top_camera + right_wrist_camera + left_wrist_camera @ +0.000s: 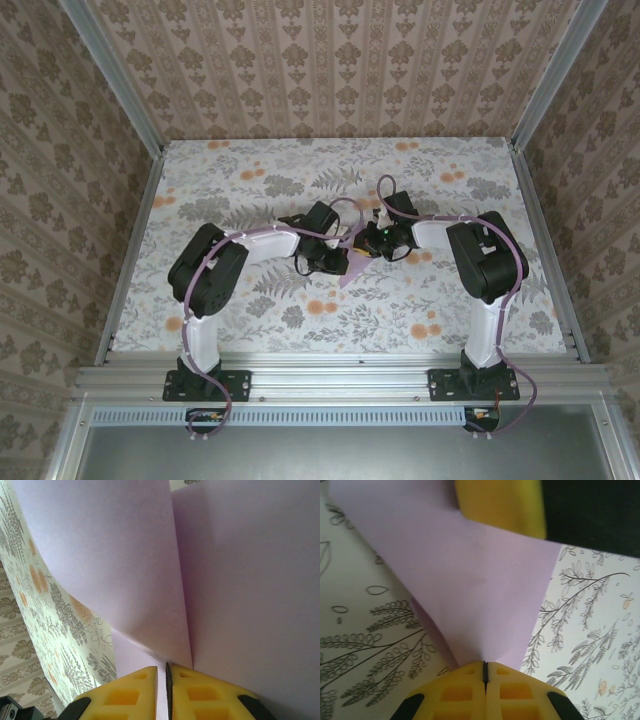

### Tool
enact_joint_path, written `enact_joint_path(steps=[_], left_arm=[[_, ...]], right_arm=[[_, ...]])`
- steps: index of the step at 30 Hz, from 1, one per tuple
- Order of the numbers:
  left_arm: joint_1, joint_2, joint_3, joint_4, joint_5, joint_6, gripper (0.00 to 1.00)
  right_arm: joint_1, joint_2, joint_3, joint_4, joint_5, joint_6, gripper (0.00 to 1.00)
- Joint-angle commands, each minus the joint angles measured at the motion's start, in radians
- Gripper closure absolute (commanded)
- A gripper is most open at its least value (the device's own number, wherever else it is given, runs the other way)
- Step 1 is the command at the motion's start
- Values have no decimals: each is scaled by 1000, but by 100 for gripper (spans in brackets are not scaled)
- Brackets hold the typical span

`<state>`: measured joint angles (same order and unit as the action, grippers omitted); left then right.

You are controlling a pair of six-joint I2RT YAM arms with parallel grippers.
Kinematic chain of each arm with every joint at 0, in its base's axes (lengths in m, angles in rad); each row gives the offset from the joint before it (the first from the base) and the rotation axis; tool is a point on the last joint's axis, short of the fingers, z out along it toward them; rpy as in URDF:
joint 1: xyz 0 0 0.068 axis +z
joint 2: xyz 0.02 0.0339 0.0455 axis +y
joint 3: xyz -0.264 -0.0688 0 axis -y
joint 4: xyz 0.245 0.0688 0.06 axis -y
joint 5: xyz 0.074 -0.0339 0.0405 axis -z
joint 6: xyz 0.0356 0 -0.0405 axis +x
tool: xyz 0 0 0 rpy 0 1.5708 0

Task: Fold a paper plane with a square sheet of paper (pick it up from the middle)
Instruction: Fourth fold the wing at the center of the table.

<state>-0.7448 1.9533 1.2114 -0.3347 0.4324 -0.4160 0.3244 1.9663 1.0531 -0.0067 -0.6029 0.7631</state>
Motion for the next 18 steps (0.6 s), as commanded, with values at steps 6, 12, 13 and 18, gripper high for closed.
enact_joint_path(steps=[6,12,13,18], left_arm=[[7,52,-26,-13,-49,45,96],[7,65,-22,-37,-87,71,97],[7,65,-23,-40,-93,74,97],[7,67,-28,-51,-119,85,97]], right_arm=[[4,-72,-17,-25,-5,30,79],[4,-89,-19,30,-21,75,79],[6,-82,-15,33,-23,78,79],[14,-37,8,44,-14,92,79]])
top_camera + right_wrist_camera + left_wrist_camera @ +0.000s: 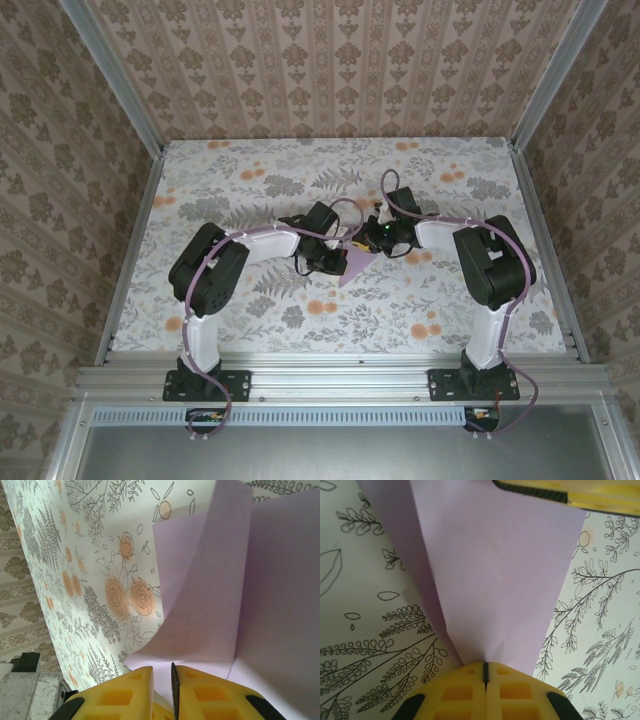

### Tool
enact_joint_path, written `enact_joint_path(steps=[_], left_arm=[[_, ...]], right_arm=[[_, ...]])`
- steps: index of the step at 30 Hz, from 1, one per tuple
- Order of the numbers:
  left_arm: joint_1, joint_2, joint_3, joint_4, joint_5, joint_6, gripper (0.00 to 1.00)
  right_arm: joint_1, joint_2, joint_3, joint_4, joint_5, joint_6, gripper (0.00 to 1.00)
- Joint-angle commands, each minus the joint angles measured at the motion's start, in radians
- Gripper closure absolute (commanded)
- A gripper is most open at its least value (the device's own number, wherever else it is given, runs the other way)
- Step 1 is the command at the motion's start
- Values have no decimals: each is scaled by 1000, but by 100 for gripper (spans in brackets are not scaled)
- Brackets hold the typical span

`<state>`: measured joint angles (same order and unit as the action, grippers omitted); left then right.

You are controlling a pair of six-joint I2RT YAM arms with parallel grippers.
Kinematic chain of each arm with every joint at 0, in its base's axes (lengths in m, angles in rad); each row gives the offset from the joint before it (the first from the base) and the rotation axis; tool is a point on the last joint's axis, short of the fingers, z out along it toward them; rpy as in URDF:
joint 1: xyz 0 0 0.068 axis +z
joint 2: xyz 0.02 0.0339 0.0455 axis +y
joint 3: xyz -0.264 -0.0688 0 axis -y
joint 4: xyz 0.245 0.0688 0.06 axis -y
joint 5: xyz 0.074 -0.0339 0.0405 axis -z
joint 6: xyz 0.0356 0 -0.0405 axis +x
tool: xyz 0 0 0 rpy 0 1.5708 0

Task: Fold a paper plane with a square sheet of paper (pick it up from the middle)
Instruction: Fourth fold the wing at the center of the table.

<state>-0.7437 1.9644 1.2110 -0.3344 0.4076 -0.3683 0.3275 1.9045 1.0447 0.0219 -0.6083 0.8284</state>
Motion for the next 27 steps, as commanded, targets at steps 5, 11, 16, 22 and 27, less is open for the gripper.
enact_joint_path(steps=[5,11,16,22,27], left_arm=[[4,59,-36,-50,-108,49,97],[4,41,-53,-45,-113,60,98],[4,41,-63,-57,-119,69,99],[4,41,-77,-64,-119,77,99],[4,40,-81,-71,-120,83,100]], right_arm=[[10,62,44,2,24,21,79],[3,105,103,-81,86,-11,79],[-7,132,157,-194,180,-60,80],[-42,148,179,-217,208,-84,80],[-69,165,200,-201,183,-91,80]])
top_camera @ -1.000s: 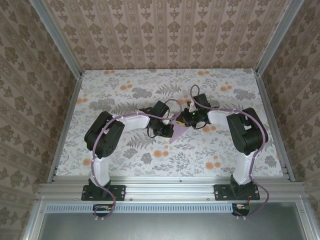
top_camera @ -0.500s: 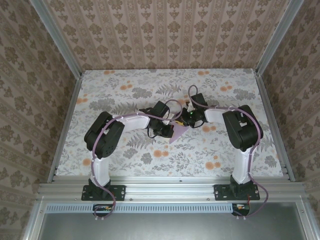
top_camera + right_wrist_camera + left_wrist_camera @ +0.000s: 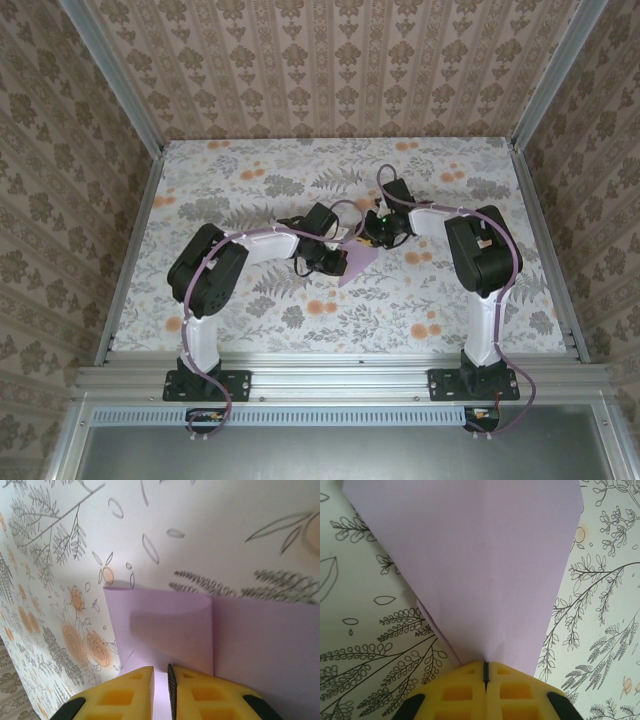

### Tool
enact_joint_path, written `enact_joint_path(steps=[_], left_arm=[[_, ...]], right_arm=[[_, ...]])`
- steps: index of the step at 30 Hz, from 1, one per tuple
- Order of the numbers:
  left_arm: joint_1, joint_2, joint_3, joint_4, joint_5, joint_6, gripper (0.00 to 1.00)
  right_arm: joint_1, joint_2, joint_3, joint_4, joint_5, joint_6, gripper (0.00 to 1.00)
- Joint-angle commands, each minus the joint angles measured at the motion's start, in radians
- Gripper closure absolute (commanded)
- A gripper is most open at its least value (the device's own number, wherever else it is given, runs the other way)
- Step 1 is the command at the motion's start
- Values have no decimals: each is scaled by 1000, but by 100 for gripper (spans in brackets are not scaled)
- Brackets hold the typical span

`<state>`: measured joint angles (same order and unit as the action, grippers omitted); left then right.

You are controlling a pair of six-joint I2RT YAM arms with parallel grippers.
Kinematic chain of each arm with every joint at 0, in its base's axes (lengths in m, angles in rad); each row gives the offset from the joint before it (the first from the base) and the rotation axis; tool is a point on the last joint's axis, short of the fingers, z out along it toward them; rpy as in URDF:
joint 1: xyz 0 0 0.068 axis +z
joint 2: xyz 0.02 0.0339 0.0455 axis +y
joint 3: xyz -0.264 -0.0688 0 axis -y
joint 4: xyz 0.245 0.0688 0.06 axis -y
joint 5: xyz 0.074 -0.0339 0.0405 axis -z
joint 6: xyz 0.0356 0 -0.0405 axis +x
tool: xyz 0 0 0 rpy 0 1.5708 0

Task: Fold a paper plane with a square sheet of paper (pick it up from the middle)
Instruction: Fourth fold the wing at the center of the table.

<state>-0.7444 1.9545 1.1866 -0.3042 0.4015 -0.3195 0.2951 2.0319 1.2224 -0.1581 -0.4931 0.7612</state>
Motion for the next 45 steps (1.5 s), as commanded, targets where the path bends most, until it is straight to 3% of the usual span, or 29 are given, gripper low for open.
enact_joint_path(steps=[1,21,26,39,45], left_arm=[[5,50,-58,-104,-115,35,100],[5,55,-57,-124,-111,51,100],[5,53,-54,-128,-110,53,100],[6,51,4,-117,-44,37,96],[8,20,46,-110,11,16,91]], right_arm=[[-41,41,28,-15,59,-15,80],[-84,131,202,-115,65,-75,80],[-85,95,224,-148,73,-106,80],[-58,-204,-40,-102,-40,-108,74],[-21,-211,-107,-64,-65,-92,66]])
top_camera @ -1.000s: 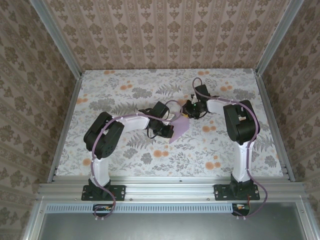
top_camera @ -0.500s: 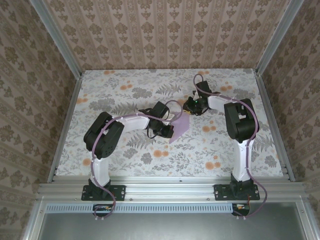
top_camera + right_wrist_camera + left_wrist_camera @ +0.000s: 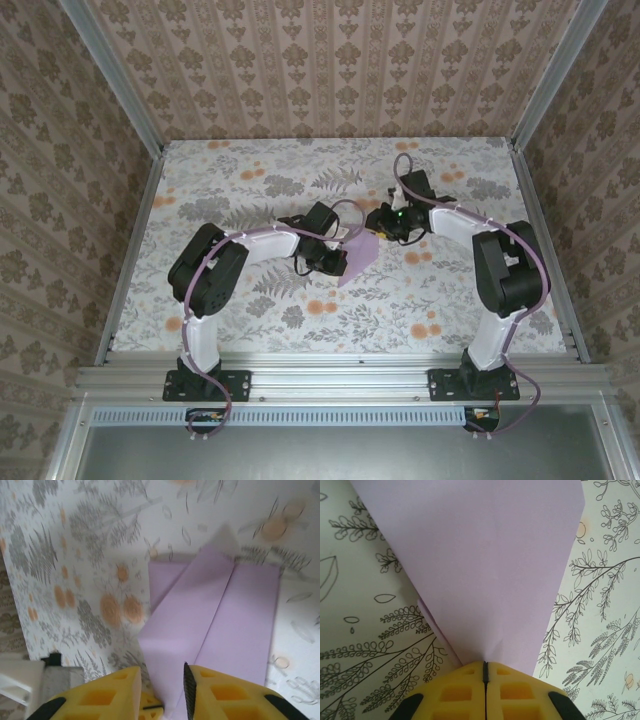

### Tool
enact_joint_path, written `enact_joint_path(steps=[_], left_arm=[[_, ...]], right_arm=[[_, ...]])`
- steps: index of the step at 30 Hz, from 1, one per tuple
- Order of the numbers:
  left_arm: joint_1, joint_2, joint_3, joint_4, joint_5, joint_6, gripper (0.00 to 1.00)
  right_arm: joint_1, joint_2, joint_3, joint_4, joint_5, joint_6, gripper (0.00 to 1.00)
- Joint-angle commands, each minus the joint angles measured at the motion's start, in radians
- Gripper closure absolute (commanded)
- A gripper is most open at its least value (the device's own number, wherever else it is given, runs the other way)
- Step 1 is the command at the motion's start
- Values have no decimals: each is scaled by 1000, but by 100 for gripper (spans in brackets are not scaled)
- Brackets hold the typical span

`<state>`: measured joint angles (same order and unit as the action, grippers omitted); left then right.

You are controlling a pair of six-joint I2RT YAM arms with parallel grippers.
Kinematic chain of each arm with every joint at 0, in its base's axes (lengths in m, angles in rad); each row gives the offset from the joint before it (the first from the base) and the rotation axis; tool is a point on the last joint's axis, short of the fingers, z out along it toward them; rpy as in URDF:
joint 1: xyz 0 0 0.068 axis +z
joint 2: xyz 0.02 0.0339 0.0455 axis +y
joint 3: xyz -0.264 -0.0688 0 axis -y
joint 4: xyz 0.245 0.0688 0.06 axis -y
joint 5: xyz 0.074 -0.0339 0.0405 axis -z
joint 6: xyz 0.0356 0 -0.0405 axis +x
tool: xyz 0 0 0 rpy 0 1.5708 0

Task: Fold a paper plane with a square sheet of paper (pick it up from the middle)
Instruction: Fourth fold the wing at the center of the table, then turn over the paper at the center of the table.

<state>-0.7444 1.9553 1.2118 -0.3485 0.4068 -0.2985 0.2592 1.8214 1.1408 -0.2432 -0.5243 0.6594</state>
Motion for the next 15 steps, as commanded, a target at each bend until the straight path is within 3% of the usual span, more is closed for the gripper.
enact_joint_path(steps=[1,15], left_arm=[[8,14,25,-65,12,-8,90],[28,-8,121,-90,21,-1,79]], right_arm=[[18,8,-28,27,-34,15,65],[43,124,22,35,-11,19,61]])
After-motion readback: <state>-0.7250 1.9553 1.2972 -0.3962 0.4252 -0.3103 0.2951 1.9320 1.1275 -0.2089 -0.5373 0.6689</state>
